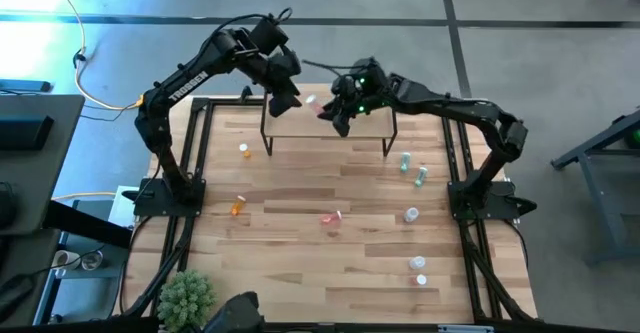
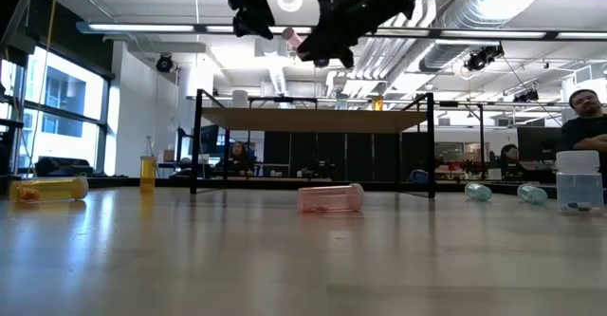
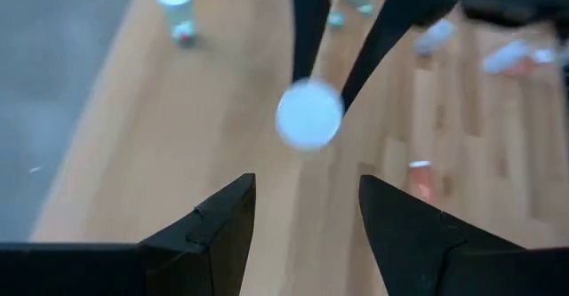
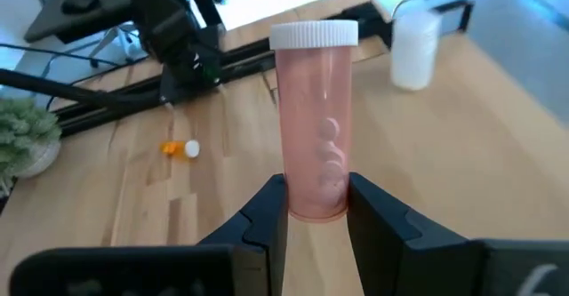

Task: Pick and place medicine bottles onto shelf by color
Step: Put the top pink pill bottle on the shelf

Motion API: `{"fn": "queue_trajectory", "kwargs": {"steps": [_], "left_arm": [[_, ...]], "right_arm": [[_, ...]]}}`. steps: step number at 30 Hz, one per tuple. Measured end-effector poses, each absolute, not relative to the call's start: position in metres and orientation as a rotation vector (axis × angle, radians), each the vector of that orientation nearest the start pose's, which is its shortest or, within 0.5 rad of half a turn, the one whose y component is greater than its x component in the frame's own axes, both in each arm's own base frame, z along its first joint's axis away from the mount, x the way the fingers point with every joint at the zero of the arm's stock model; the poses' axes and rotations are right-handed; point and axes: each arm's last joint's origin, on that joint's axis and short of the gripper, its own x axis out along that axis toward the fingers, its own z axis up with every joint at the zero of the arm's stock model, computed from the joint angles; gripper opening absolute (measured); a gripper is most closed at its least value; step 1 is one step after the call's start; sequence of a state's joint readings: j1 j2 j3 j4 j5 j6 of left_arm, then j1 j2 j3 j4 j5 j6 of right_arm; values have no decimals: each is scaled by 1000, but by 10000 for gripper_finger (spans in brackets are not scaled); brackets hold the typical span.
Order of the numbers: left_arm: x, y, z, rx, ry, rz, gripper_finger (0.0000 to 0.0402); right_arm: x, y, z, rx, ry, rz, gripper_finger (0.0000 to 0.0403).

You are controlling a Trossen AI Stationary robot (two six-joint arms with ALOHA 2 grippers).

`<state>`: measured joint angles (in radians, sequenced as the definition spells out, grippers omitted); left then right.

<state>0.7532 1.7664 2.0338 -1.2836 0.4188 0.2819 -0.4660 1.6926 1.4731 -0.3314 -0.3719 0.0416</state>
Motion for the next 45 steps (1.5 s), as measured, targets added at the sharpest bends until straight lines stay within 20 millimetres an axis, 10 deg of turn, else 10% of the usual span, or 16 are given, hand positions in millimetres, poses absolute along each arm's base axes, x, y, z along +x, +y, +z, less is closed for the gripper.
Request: {"fn": "queue_trajectory", "kwargs": {"steps": [15,45], "left_arm": [[262,219,405,-455,833,117,190],[262,213,403,-600,865,150,183]], "right_arm": [[368,-131,314,279,526,-61,83],[372,-128,340,318,435,-34,83]]}}
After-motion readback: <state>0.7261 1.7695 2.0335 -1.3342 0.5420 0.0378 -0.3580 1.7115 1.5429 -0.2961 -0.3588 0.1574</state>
